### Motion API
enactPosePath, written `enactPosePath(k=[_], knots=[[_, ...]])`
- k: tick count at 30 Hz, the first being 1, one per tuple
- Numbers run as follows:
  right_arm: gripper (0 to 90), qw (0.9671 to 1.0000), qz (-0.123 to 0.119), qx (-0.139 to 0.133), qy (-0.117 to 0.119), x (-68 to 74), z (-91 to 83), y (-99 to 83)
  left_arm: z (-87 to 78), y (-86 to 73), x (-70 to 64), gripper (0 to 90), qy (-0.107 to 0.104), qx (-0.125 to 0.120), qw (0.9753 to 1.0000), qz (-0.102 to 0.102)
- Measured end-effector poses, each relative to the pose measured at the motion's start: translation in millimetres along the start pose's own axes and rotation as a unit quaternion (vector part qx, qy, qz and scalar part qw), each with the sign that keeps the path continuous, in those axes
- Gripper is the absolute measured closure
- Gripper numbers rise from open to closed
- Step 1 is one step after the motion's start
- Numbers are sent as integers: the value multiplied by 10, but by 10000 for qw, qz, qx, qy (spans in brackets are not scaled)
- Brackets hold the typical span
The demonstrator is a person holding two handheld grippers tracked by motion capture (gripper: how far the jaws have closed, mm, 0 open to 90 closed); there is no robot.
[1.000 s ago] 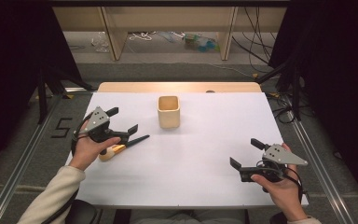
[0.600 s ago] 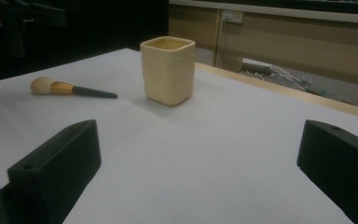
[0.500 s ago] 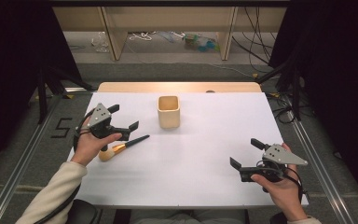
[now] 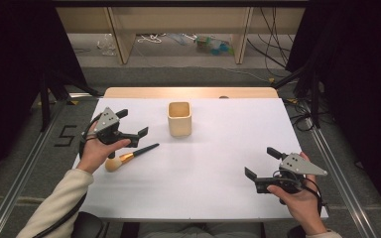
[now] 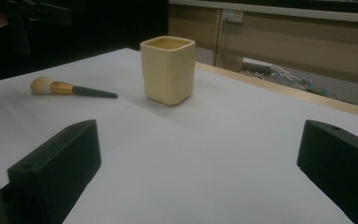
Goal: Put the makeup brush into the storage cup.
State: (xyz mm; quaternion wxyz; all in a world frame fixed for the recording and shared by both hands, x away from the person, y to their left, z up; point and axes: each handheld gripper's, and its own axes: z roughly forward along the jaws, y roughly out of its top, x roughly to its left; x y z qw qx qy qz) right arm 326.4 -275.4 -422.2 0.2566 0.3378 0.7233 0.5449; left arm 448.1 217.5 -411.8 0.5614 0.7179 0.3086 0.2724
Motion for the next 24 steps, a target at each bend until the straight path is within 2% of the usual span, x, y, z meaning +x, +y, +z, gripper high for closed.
enactPosePath(k=[24], knots=[[5,10000,-3,9,5,-6,-1,-1,69,26,44,0,29,-31,10000,-22]])
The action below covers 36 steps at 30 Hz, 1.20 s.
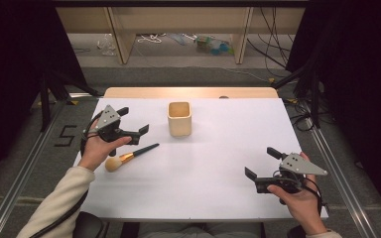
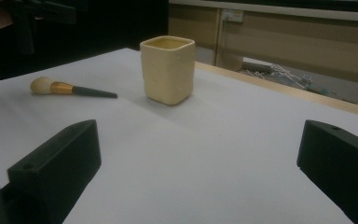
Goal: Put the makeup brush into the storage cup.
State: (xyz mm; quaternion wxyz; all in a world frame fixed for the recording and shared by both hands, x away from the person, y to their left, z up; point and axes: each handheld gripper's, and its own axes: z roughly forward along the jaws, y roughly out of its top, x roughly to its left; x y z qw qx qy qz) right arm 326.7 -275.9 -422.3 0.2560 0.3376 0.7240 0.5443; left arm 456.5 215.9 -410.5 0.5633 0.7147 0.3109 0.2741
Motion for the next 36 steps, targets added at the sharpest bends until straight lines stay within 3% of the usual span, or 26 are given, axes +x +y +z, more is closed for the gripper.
enactPosePath(k=[14,16,22,24,25,27,28,29,30,36], knots=[[5,10000,-2,6,-9,0,1,-2,95,15,15,0,-43,-17,10000,-26],[6,9999,-5,142,-1,-7,-18,6,105,15,18,0,-38,-24,10000,-29],[6,10000,-63,-20,-28,-11,3,0,114,17,22,0,-38,-4,10000,-30],[6,9999,-57,87,-21,-12,-13,6,116,18,25,0,-45,-23,10000,-39],[6,10000,-55,-21,-25,-10,3,0,116,19,28,0,-47,-27,10000,-39],[6,9999,-61,86,-21,-13,-13,6,118,19,31,0,-35,-19,10000,-43],[5,10000,-59,-15,-20,-11,3,-1,120,19,32,0,-37,-17,10000,-43],[5,9999,-60,84,-24,-14,-14,7,124,19,31,0,-39,-20,10000,-55],[5,10000,-47,-14,-30,-11,0,1,126,19,32,0,-39,-17,10000,-57],[5,10000,-58,-18,-23,-9,0,0,137,19,37,0,-74,-3,10000,-53]])
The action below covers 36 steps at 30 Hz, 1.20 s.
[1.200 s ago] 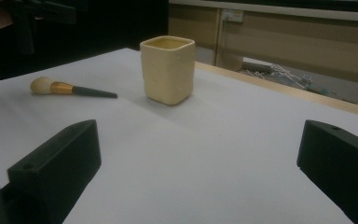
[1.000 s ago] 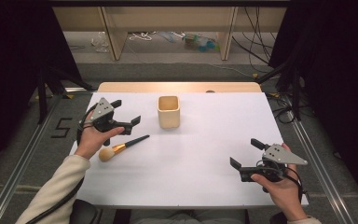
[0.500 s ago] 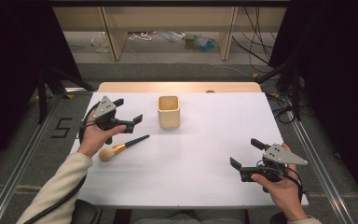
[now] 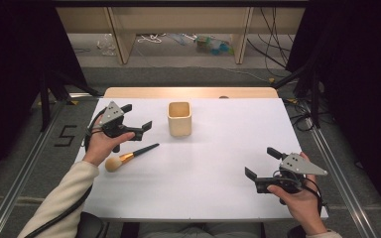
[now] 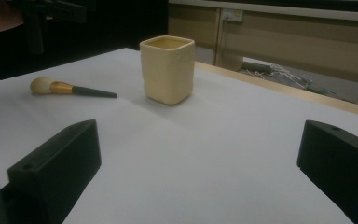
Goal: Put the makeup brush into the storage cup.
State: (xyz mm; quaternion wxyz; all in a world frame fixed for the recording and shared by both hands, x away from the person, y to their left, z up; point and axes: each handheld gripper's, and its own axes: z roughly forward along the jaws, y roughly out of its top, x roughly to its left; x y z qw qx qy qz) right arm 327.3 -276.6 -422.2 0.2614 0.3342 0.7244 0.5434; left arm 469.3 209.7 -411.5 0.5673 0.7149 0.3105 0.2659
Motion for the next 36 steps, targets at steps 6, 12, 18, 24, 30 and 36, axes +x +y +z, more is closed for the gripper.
enactPosePath(k=[6,12,18,24,30,36], knots=[[5,10000,0,-26,2,1,6,-2,8,1,8,0,-56,154,9998,115],[5,10000,-1,-20,-24,2,4,0,27,16,23,0,-111,418,9985,334],[4,10000,-13,-9,-61,1,2,1,66,24,21,0,-272,828,9949,511],[5,10000,-17,5,-58,0,-1,-1,128,-14,29,4,-448,1429,9858,756],[4,10000,-1,18,-50,-3,0,-2,170,-37,78,14,-562,2071,9708,1070],[5,10000,15,44,-56,-2,-1,-2,199,-81,95,41,-674,2791,9479,1382]])
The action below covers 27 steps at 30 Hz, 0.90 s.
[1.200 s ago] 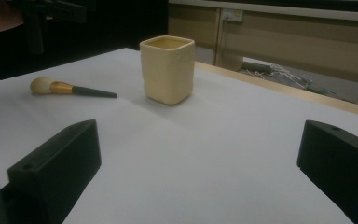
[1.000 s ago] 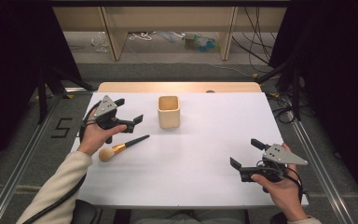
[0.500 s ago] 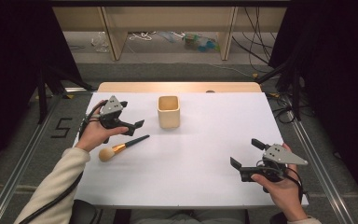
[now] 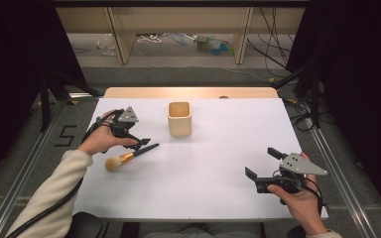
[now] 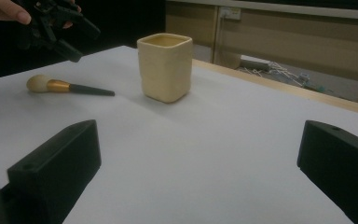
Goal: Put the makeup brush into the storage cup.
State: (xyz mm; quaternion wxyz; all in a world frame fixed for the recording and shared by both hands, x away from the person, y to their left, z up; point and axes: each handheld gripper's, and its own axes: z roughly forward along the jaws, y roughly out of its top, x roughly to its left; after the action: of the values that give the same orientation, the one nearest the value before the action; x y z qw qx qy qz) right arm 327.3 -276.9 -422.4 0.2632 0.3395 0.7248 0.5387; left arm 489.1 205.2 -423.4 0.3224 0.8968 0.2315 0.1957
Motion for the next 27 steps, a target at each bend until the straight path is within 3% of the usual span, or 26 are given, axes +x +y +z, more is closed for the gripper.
enactPosePath(k=[4,11,15,17,22,27], knots=[[4,10000,7,-13,-8,2,5,-2,51,-25,-24,40,-156,477,9986,187],[4,10000,-5,-6,-7,0,3,-4,107,-45,-39,49,-233,841,9957,302],[4,10000,11,-84,27,-2,17,-9,95,-38,-13,61,-281,1219,9908,512],[4,10000,1,-59,14,0,15,-8,97,-40,-11,63,-333,1343,9893,460],[4,10000,8,-51,24,-2,16,-10,124,-63,2,70,-399,1513,9861,556],[4,10000,2,13,-11,-4,8,-9,131,-87,-8,108,-549,1808,9801,613]])
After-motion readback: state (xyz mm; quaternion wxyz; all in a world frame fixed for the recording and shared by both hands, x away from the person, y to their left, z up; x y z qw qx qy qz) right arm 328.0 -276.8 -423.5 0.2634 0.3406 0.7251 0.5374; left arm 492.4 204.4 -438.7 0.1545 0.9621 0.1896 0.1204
